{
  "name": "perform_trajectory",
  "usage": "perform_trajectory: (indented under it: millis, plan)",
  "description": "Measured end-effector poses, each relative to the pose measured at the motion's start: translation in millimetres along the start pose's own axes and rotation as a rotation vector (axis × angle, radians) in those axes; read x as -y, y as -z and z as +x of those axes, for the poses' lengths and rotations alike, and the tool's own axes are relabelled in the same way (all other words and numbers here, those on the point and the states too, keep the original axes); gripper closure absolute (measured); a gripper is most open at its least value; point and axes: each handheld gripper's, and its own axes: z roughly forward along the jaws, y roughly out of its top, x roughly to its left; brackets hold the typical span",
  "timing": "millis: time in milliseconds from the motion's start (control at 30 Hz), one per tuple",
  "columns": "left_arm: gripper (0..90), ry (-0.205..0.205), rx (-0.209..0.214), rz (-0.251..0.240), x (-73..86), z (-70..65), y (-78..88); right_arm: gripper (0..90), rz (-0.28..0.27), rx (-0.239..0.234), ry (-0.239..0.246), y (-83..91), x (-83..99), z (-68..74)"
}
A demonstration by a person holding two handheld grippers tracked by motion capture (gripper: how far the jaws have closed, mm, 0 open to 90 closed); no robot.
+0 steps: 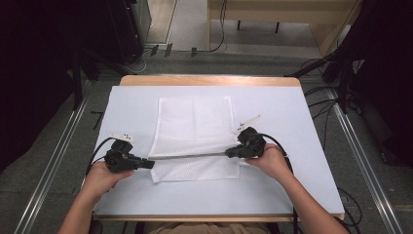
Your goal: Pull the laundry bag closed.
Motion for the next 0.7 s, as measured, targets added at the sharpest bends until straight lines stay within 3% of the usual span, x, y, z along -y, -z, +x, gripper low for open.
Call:
perform_trajectory:
  millis: [167, 300, 700]
  plan:
    - [88.0, -0.013, 0.007, 0.014, -1.0, -2.1, -3.2, 88.3, 0.005, 0.005, 0.005, 4.9, 6.9, -3.0]
    - [86.9, -0.018, -0.012, -0.007, 0.0, -2.8, -2.3, 88.2, 0.001, -0.001, -0.002, 6.1, 7.7, -2.8]
    - [80.6, 0.010, -0.002, -0.007, 2.7, 0.1, -1.2, 87.2, 0.004, 0.000, 0.011, 5.4, 8.3, 2.7]
